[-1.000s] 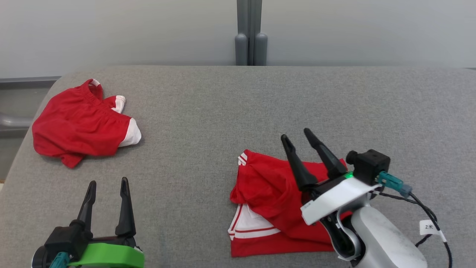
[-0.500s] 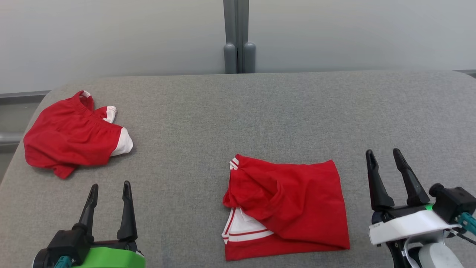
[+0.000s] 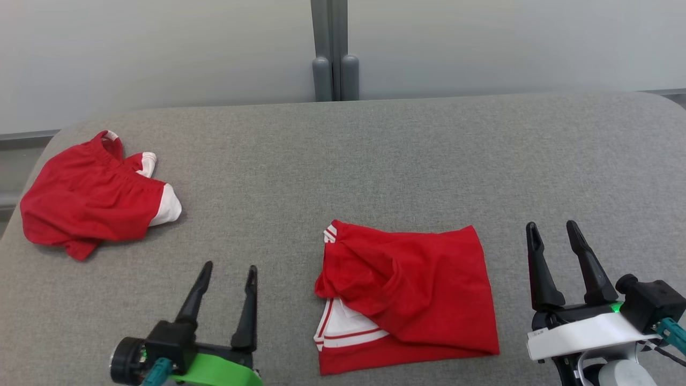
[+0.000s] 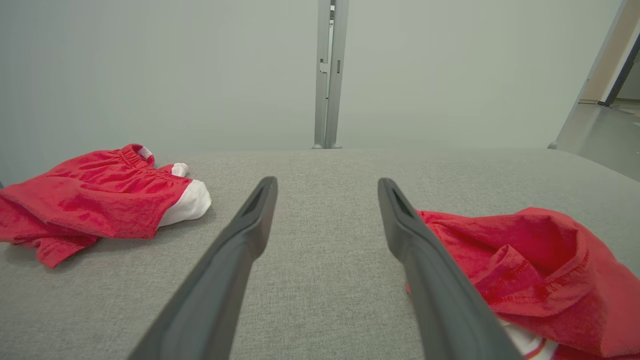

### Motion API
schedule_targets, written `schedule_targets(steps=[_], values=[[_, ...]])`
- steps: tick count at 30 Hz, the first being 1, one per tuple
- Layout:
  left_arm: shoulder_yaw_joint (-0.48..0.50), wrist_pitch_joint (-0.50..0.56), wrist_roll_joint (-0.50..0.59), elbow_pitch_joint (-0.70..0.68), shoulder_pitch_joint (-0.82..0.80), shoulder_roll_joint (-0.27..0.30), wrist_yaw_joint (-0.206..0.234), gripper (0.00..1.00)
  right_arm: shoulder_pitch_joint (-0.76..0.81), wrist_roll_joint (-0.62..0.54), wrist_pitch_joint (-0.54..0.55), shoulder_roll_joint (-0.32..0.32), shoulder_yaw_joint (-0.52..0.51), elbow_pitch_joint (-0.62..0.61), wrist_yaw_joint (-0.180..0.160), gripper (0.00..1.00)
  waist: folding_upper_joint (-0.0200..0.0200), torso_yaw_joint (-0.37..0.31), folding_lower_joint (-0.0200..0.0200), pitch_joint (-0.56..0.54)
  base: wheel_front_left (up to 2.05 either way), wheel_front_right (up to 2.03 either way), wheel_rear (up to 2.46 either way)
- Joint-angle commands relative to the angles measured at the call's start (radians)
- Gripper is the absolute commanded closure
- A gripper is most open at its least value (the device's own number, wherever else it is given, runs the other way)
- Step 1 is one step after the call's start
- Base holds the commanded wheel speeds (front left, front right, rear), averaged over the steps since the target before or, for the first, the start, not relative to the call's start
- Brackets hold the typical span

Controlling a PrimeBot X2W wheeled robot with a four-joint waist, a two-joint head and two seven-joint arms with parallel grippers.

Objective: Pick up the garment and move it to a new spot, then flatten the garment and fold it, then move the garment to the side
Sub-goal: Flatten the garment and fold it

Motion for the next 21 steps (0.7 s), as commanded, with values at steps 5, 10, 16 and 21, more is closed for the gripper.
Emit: schedule_targets(steps=[5,10,16,21], values=[[-0.164,0.000,-0.008,0.045,-0.065,0.032,-0.005,0.00,-0.019,-0.014,-0.003,0.001,0.005,0.002,-0.001,0.00,0.0000,-0.020,0.0000,0.015,0.00,0.00,0.00],[-0.305,0.000,-0.033,0.101,-0.109,0.063,-0.005,0.00,-0.026,-0.019,-0.003,0.004,0.010,0.002,-0.001,0.00,0.0000,-0.047,0.0000,0.032,0.00,0.00,0.00],[-0.425,0.000,-0.061,0.160,-0.152,0.091,-0.004,0.00,-0.038,-0.021,-0.003,0.004,0.007,-0.001,-0.001,0.00,0.0000,-0.084,0.0000,0.053,0.00,0.00,0.00],[-0.484,0.000,-0.071,0.211,-0.181,0.102,-0.005,0.00,-0.044,-0.021,-0.003,0.004,0.001,-0.008,-0.001,0.00,0.0000,-0.111,0.0000,0.071,0.00,0.00,0.00]])
